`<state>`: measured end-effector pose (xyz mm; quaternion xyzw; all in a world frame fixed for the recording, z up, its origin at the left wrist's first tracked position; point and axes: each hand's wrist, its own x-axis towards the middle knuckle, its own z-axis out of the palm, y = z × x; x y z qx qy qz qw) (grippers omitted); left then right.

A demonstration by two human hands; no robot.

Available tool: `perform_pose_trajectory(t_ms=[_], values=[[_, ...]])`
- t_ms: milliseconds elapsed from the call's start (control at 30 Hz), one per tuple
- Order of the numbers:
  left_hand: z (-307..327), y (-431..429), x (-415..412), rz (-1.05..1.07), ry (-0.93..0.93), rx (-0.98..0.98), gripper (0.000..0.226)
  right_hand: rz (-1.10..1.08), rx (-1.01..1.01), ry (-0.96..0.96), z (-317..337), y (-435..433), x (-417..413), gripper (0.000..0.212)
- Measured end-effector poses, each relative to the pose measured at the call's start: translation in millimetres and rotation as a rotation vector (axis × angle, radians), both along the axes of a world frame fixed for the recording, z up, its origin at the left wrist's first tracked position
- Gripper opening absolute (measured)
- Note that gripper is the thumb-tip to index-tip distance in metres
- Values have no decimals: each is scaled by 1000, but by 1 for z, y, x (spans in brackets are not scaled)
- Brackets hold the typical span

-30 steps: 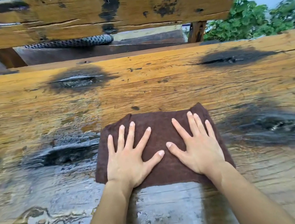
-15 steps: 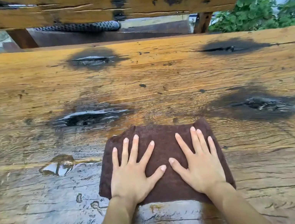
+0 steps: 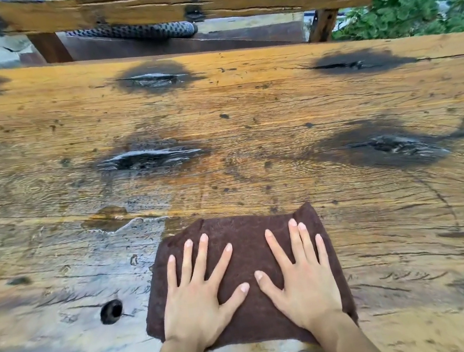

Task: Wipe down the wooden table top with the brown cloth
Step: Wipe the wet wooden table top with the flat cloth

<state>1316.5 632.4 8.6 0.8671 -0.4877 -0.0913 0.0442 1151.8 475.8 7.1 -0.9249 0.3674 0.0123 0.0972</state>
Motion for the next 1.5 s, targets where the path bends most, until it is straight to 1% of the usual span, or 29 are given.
perform_pose_trajectory(t_ms=[267, 400, 600, 833, 1000, 1167, 1367, 1500], values=[[14, 47, -38, 23, 44, 76, 79, 21, 8, -4, 6, 46, -34, 83], [17, 61, -47, 20, 60, 97, 80, 27, -4, -53, 7, 61, -44, 86], [18, 64, -47, 10, 64, 110, 80, 8, -31, -95, 7, 67, -44, 87], [22, 56, -43, 10, 110, 113, 83, -30, -60, -148, 6, 64, -40, 85], [22, 46, -16, 27, 110, 135, 86, -80, -58, -114, 9, 52, -14, 88], [19, 13, 29, 20, 95, 124, 81, -130, 10, -109, 9, 18, 31, 84], [13, -50, 99, 24, 57, 87, 75, -126, -6, -19, -4, -37, 93, 83], [6, -102, 152, 8, 49, 64, 72, -150, 0, -9, -8, -83, 140, 81]])
